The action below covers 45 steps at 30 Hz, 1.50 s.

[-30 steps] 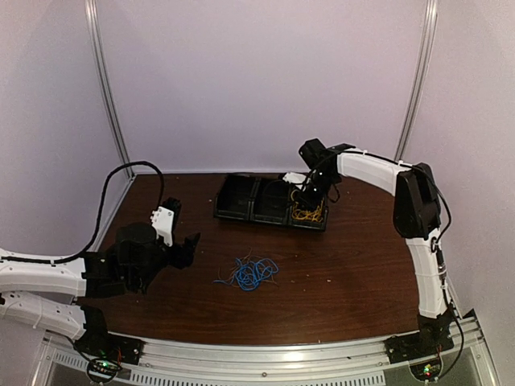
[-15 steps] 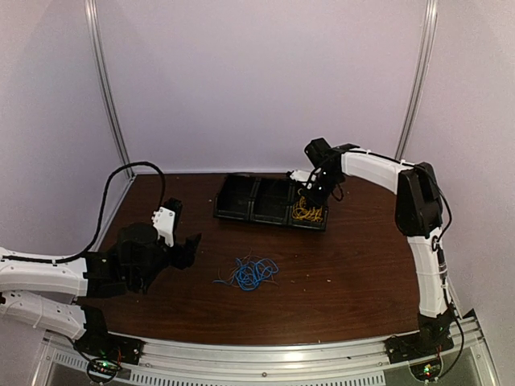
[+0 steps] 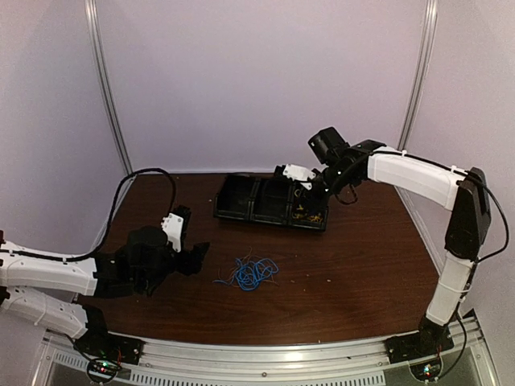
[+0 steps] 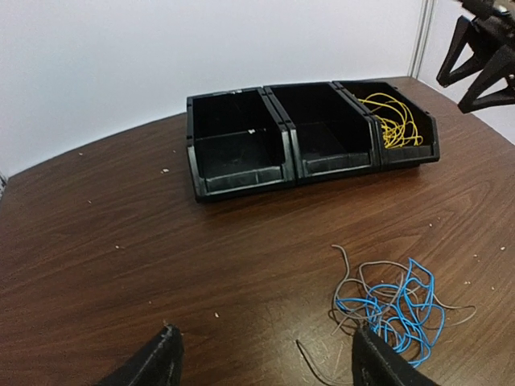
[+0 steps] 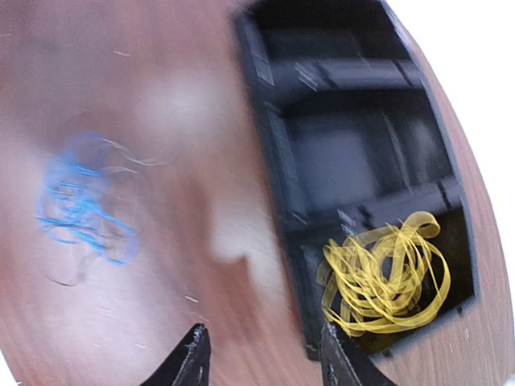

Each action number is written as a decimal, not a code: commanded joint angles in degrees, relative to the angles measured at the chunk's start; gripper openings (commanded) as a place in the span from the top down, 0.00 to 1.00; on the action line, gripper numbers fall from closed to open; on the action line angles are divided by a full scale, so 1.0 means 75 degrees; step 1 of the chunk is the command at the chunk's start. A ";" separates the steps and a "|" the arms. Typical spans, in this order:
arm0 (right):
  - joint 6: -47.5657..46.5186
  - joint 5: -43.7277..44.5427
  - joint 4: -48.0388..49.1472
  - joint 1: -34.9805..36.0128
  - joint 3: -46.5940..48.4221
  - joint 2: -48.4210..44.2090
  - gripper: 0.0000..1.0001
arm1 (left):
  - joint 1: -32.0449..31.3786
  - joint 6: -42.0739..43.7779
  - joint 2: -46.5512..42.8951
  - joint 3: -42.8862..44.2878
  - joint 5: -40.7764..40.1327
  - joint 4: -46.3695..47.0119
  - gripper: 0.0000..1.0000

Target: Untangle the cables

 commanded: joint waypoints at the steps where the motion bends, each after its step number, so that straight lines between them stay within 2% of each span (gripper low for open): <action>1: -0.0419 -0.1682 0.0505 0.0569 -0.0461 0.0207 0.53 | 0.0143 -0.0524 0.0454 -0.0113 0.0915 0.0778 0.27; 5: -0.0561 -0.2379 0.0370 0.0994 0.0002 0.0986 0.52 | 0.0244 -0.0948 0.0697 -0.0188 0.1379 0.1096 0.27; 15: -0.0738 -0.2690 0.0277 0.1507 0.1033 0.2456 0.46 | 0.0352 -0.1848 0.0352 -0.0682 0.1411 0.1474 0.27; 27: -0.0553 -0.3141 0.0270 0.1538 0.1474 0.2958 0.53 | 0.0470 -0.1776 0.0196 -0.0705 0.1393 0.1318 0.27; 33: -0.0658 -0.3144 0.0112 0.1579 0.1512 0.3055 0.65 | 0.0515 -0.1751 0.0036 -0.0788 0.1341 0.1272 0.27; 35: -0.0703 -0.3200 0.0020 0.1586 0.1552 0.3070 0.74 | 0.0517 -0.1739 0.0008 -0.0805 0.1322 0.1265 0.27; 37: -0.0756 -0.3253 -0.0102 0.1590 0.1641 0.3082 0.90 | 0.0529 -0.1722 0.0007 -0.0829 0.1311 0.1284 0.27; 39: -0.0778 -0.3306 -0.0336 0.1590 0.1838 0.3049 1.00 | 0.0548 -0.1667 0.0038 -0.0841 0.1326 0.1355 0.27; 45: -0.0422 -0.3841 -0.0689 0.1590 0.2240 0.2180 1.00 | 0.0541 -0.0917 0.0478 -0.0722 0.2079 0.2311 0.26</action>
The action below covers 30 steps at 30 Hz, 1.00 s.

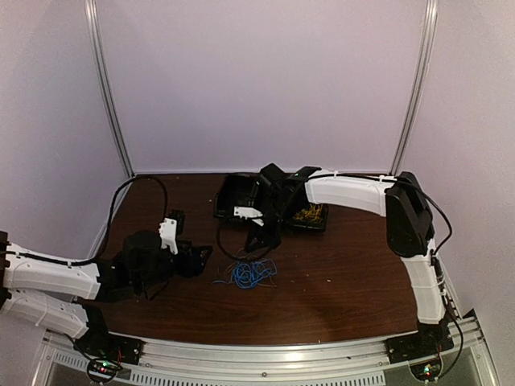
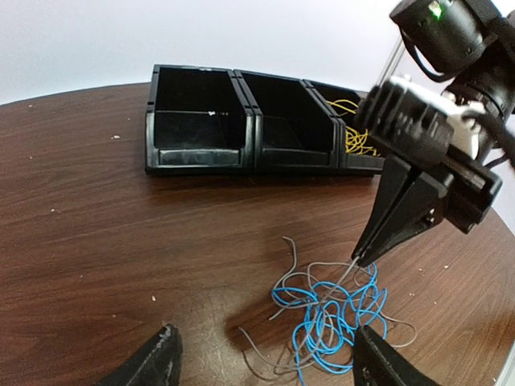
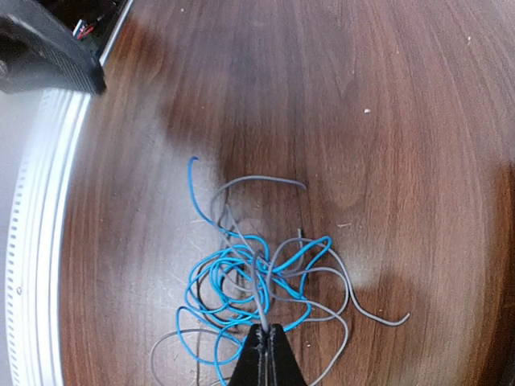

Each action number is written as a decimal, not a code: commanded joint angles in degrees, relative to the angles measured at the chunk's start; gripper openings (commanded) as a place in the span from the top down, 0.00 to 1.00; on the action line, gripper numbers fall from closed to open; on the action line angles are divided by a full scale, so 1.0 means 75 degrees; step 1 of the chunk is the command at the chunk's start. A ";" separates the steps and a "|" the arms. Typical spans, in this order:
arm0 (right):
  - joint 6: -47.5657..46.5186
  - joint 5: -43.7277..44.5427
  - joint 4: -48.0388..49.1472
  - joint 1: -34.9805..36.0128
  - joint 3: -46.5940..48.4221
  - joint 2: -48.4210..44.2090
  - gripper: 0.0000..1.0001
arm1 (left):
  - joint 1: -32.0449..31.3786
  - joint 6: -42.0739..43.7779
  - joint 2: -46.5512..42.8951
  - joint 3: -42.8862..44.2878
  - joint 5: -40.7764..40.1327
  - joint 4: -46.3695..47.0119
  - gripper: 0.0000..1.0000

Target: Untangle the cables

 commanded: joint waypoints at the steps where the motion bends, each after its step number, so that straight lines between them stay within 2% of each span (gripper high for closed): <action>1: 0.0371 -0.0588 -0.0329 0.0043 0.0472 -0.0990 1.00 | 0.0053 0.0721 0.0329 0.0008 0.0684 0.1318 0.25; 7: 0.0733 -0.0804 -0.0602 0.0043 0.0983 -0.1493 1.00 | 0.0045 0.1494 0.0925 -0.0051 0.1736 0.3808 0.24; 11: 0.0879 -0.0938 -0.0626 0.0043 0.1141 -0.1645 1.00 | 0.0049 0.1736 0.2029 0.0639 0.2134 0.4408 0.25; 15: 0.0927 -0.1297 -0.0811 0.0043 0.1379 -0.1760 1.00 | 0.0049 0.1399 0.3271 0.1405 0.1234 0.4483 0.31; 18: 0.0942 -0.1763 -0.0997 0.0041 0.1574 -0.1913 1.00 | 0.0049 0.1093 0.4239 0.1726 0.0895 0.5027 0.32; 22: 0.0951 -0.2188 -0.1111 0.0043 0.1795 -0.2260 1.00 | 0.0057 0.0669 0.5321 0.2117 0.0663 0.5446 0.48; 26: 0.0997 -0.2336 -0.1027 0.0032 0.2104 -0.2750 1.00 | 0.0081 0.0229 0.5949 0.2154 0.0432 0.5496 0.49; 30: 0.1198 -0.2331 -0.0598 -0.0012 0.2397 -0.3285 1.00 | 0.0170 -0.0065 0.6047 0.1828 0.0185 0.5424 0.48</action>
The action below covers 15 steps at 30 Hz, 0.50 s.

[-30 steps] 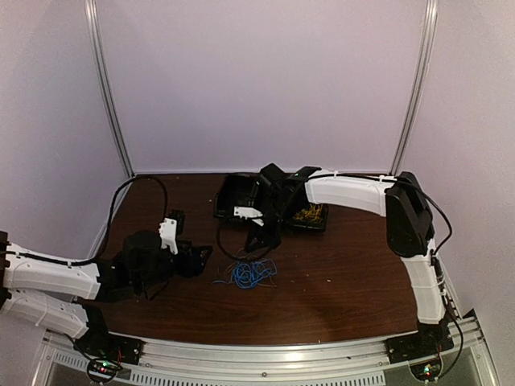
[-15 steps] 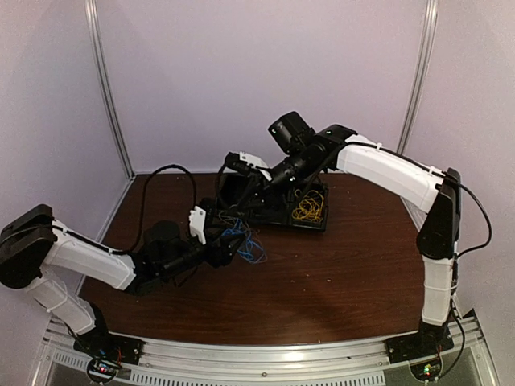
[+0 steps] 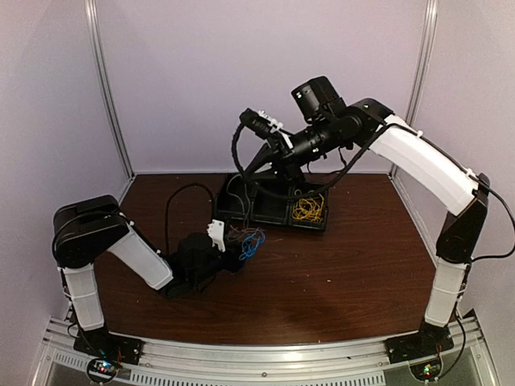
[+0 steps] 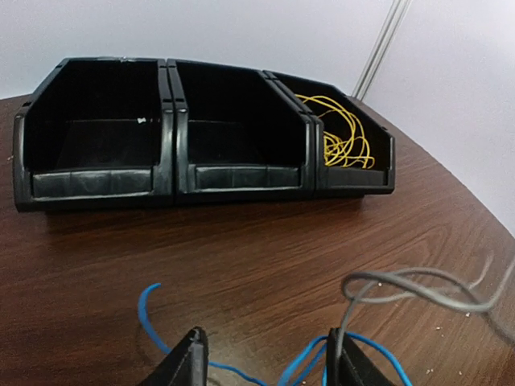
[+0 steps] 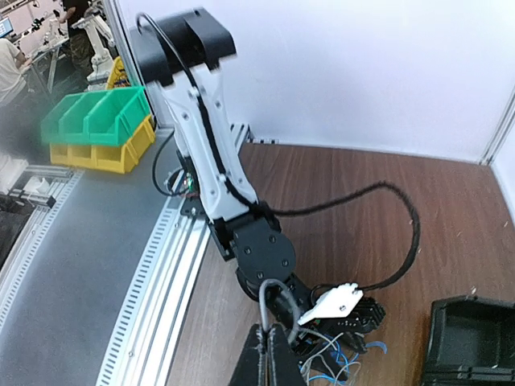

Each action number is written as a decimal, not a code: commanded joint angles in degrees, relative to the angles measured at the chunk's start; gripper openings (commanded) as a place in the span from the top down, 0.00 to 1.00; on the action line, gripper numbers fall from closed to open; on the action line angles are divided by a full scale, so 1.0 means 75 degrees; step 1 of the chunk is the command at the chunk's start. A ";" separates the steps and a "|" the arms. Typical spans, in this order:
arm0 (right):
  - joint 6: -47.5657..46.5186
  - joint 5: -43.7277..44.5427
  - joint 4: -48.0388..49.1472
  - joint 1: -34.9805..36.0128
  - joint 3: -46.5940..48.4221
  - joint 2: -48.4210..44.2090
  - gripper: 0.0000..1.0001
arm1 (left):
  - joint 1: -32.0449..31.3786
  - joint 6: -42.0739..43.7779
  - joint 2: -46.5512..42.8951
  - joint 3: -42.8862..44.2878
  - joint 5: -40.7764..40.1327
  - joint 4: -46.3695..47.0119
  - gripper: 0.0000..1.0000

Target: Untangle the cables

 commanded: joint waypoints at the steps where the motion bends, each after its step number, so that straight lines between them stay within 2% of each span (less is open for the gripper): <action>1: 0.0284 -0.0359 0.0623 -0.0042 0.0605 -0.0978 1.00 | 0.0161 -0.0530 -0.0011 -0.0305 -0.0453 0.0493 0.48; 7: 0.0701 -0.0775 0.0900 -0.0401 0.1817 -0.1118 1.00 | 0.0201 -0.0730 -0.0158 -0.0828 -0.0575 0.0439 0.48; 11: 0.0873 -0.0735 0.1087 -0.0473 0.1739 -0.1093 1.00 | 0.0193 -0.0885 -0.0598 -0.1305 -0.0608 0.0592 0.48; 15: 0.1037 -0.0294 0.1426 -0.0479 0.1124 -0.1153 1.00 | 0.0196 -0.0745 -0.1627 -0.2185 -0.0614 0.1053 0.45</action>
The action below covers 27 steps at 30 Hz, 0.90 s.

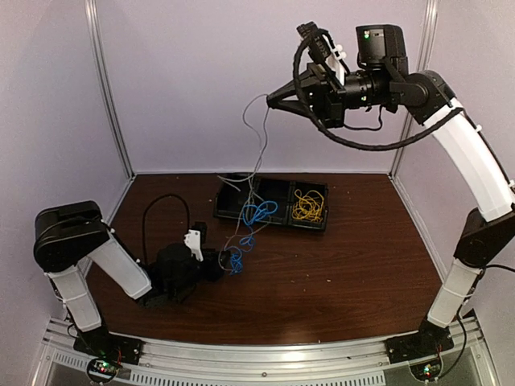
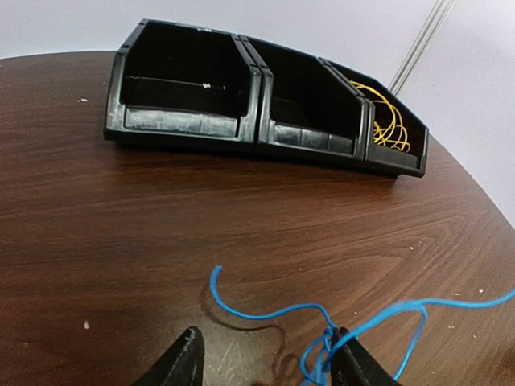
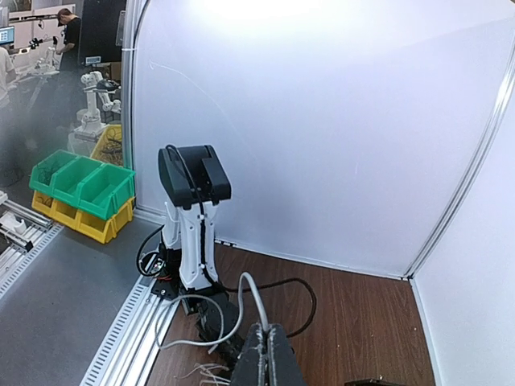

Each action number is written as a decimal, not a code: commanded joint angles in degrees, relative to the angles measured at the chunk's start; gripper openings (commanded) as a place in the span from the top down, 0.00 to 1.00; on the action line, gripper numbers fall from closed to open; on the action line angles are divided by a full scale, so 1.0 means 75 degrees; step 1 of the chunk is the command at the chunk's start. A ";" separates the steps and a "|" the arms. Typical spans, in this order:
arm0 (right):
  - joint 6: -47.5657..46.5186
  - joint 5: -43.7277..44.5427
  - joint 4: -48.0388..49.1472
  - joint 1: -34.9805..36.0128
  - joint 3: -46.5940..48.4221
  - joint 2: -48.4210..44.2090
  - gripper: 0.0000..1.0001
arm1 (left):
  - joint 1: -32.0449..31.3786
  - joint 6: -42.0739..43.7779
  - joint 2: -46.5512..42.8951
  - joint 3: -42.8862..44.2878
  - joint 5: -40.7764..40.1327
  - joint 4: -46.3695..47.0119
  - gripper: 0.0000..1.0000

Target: Untangle the cables

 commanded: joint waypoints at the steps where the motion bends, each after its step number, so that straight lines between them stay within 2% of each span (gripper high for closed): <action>1: 0.0305 0.0440 0.0413 -0.0007 -0.0725 0.0053 1.00 | 0.0050 0.0101 -0.1233 -0.0870 -0.0146 0.0865 0.44; 4: 0.0308 0.0677 0.0610 -0.0028 -0.1235 -0.0027 1.00 | 0.0032 0.0584 -0.2332 -0.1491 0.0064 0.0723 0.43; 9: 0.0564 0.0878 0.1049 -0.0033 -0.1989 -0.0118 1.00 | -0.0013 0.1224 -0.4295 -0.1747 0.0270 -0.0871 0.40; 13: 0.0707 0.1004 0.1229 -0.0037 -0.2188 -0.0097 1.00 | -0.0039 0.2081 -0.5395 -0.1745 0.1362 -0.1337 0.50; 16: 0.0775 0.1051 0.1297 -0.0030 -0.2180 -0.0055 1.00 | -0.0046 0.2464 -0.5523 -0.1341 0.2021 -0.1857 0.55; 22: 0.0931 0.0948 0.1431 -0.0033 -0.2101 0.0083 1.00 | -0.0062 0.2348 -0.5027 -0.0644 0.2336 -0.1981 0.53; 27: 0.0951 0.0952 0.1445 -0.0035 -0.2167 0.0088 1.00 | -0.0056 0.2072 -0.4328 -0.0076 0.3542 -0.1848 0.41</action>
